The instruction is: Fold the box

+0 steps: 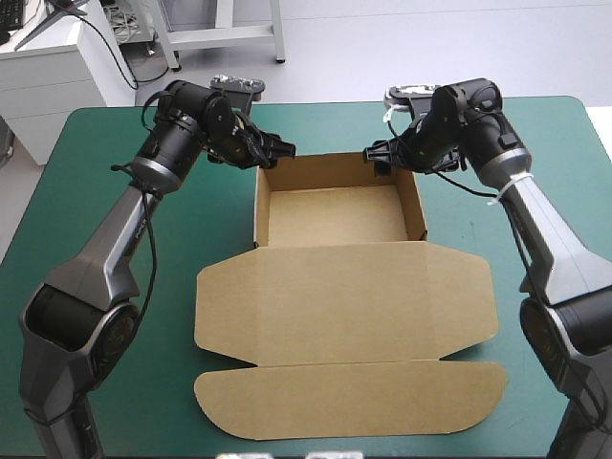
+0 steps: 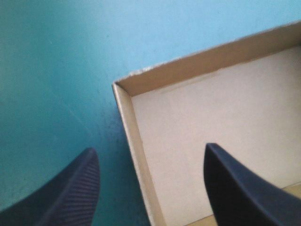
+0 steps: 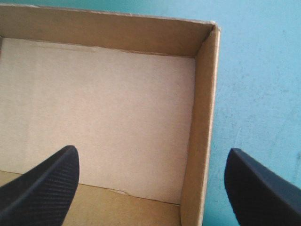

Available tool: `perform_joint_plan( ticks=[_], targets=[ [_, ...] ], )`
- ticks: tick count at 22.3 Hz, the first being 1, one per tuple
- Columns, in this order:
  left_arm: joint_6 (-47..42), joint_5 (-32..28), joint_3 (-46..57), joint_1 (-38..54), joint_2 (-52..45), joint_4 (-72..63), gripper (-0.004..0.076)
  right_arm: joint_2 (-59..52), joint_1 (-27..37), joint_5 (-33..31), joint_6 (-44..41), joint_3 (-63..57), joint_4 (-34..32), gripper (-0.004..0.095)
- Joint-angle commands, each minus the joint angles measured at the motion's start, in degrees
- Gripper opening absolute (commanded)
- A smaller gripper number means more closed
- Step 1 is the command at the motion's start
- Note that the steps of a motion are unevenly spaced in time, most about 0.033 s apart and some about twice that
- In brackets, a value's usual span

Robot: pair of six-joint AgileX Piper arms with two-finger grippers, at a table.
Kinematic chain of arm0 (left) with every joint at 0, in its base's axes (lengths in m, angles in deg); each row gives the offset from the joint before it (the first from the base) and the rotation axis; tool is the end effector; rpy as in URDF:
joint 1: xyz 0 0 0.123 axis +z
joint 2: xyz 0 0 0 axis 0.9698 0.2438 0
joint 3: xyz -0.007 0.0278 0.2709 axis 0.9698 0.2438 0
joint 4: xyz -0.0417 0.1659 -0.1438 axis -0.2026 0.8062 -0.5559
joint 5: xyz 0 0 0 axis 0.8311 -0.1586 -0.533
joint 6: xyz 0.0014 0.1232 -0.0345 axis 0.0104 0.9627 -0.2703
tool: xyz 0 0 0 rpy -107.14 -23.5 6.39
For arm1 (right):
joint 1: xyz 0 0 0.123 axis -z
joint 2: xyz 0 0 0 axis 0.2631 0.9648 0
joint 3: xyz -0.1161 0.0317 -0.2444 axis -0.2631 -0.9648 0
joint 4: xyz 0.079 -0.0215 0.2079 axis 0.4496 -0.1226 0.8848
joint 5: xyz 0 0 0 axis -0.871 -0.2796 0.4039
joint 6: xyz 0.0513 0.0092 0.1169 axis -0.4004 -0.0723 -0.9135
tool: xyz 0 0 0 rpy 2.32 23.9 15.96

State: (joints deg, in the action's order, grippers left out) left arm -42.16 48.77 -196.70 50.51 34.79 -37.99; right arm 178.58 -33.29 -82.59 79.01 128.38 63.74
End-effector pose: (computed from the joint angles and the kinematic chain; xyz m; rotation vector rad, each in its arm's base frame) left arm 0.3727 -0.1724 0.3399 0.3372 2.5290 -0.2001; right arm 0.3707 0.1290 0.3311 -0.1940 2.6109 0.2567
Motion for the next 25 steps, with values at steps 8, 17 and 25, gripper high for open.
perform_joint_plan(
  ticks=[8,17,25],
  targets=[
    [5.0,3.0,-3.3,-0.2,-14.5,-6.6,-0.0006,-19.8,0.1,-0.8,1.6,-12.7,-3.7,0.0775],
    [10.9,3.0,20.5,-0.2,-38.8,-10.0,-0.0006,-19.4,0.1,4.9,2.8,-16.0,-4.0,0.0813],
    [10.8,1.6,39.0,-0.2,-57.2,-10.3,-0.0006,-11.7,1.2,7.3,2.4,-15.0,-3.1,0.0816]
  ],
)
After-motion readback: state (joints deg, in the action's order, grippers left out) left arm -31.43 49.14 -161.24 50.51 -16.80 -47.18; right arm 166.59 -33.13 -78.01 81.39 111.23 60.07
